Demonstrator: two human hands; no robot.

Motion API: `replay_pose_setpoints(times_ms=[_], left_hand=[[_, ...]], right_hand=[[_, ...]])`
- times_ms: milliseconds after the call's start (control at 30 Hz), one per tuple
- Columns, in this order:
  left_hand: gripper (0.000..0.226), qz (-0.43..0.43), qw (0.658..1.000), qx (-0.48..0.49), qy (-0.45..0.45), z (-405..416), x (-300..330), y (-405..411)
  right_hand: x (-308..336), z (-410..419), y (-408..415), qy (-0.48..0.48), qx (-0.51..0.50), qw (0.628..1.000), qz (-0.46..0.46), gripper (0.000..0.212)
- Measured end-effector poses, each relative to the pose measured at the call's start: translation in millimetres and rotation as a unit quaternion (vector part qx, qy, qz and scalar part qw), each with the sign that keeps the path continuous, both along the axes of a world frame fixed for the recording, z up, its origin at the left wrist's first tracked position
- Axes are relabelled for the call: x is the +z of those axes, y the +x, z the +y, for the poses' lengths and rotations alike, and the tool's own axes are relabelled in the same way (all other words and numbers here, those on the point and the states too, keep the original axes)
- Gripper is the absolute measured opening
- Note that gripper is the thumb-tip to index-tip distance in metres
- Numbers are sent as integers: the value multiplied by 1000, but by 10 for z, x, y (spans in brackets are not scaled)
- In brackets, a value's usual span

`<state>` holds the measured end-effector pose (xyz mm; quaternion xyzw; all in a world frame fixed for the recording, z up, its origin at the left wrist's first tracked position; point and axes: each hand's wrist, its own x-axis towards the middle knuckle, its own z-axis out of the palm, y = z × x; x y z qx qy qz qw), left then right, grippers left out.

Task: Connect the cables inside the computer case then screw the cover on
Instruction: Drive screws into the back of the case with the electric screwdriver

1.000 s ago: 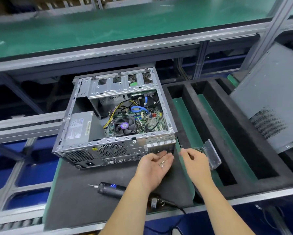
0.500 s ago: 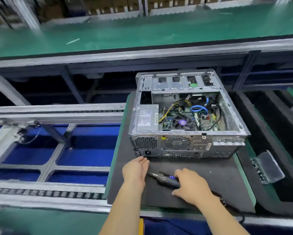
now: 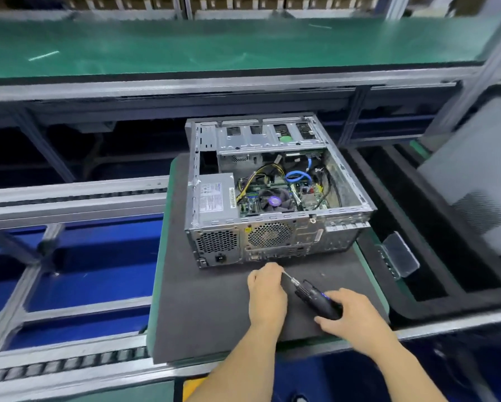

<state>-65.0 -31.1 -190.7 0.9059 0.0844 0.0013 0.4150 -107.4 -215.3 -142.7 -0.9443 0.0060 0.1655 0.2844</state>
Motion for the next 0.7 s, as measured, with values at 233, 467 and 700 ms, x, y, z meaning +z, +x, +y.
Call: replay_pose_setpoints(times_ms=[233,467,700], left_hand=[[31,-34,996,70,-44,61,45,-28],[14,-27,889,326,-320,330,242,-147],[4,43,756,315,-573,690,556,26]], right_hand=[[-55,-42,17,19,14,1000,-15,26],[52,-3,118,83,40,995,45,28],[121,151,181,110,26,993,31,31]])
